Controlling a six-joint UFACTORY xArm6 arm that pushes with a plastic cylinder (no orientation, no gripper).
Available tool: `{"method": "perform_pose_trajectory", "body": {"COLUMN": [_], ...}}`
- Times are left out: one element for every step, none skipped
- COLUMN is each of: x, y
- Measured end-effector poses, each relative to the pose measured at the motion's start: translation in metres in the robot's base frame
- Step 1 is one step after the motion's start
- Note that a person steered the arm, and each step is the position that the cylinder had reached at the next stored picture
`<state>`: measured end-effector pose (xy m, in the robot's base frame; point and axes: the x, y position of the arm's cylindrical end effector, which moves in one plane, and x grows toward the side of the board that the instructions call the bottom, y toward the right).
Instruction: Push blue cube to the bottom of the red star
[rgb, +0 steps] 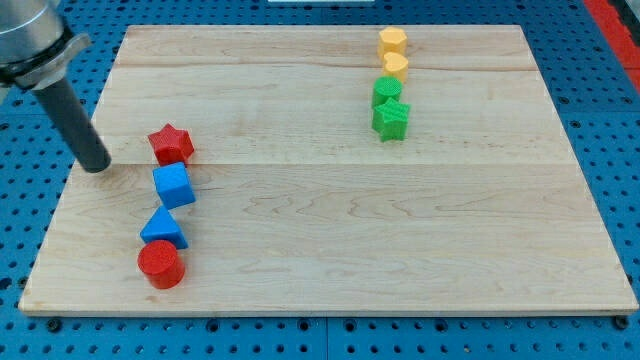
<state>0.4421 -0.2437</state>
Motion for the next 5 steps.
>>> {"method": "perform_pose_trajectory", "body": {"x": [-0.012, -0.015, 0.001, 0.01, 0.01], "y": [0.05, 0.037, 0.037, 0.047, 0.03]}}
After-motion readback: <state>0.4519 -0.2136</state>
